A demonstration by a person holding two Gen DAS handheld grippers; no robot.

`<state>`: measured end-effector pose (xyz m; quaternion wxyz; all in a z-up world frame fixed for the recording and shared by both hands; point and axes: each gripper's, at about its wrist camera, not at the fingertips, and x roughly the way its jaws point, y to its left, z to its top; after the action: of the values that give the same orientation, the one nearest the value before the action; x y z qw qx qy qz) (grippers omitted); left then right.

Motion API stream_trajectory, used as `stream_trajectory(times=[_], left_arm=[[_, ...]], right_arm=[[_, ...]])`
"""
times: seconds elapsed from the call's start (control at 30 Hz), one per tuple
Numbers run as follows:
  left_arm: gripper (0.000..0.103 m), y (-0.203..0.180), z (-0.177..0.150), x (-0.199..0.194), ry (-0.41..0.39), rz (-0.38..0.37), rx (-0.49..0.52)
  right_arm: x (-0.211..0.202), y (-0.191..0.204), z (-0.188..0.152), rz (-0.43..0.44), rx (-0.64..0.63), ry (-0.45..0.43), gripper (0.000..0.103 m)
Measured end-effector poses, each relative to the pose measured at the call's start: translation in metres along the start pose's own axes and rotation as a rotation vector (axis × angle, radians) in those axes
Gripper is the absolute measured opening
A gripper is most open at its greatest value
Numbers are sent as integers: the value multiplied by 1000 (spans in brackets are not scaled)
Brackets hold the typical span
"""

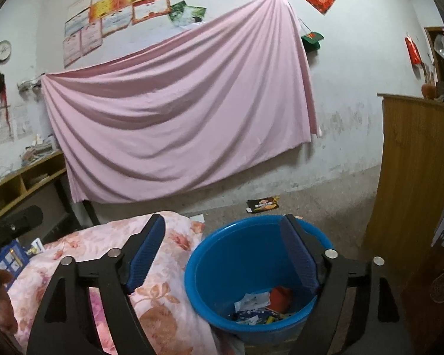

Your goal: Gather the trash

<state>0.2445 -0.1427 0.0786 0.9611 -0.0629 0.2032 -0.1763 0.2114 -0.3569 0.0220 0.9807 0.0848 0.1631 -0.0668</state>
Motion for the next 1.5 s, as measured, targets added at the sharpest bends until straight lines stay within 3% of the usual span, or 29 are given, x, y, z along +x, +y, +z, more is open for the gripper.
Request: stream_trajectory(times=[0.17,0.63,1.17,1.5], left_arm=[[101,7,-6,-36,-47,25,17],[101,37,-24,-120,-109,78,-7],[101,64,-79,-198,-150,143,1],[101,71,-124,-220,-151,180,13]], right_arm=[[-26,9,-1,26,-6,-36,102],[-97,44,-7,54,-55,-111,103],[-162,89,-45,102,-108,-174,103],[-189,111,-78,109,-133,-199,103]])
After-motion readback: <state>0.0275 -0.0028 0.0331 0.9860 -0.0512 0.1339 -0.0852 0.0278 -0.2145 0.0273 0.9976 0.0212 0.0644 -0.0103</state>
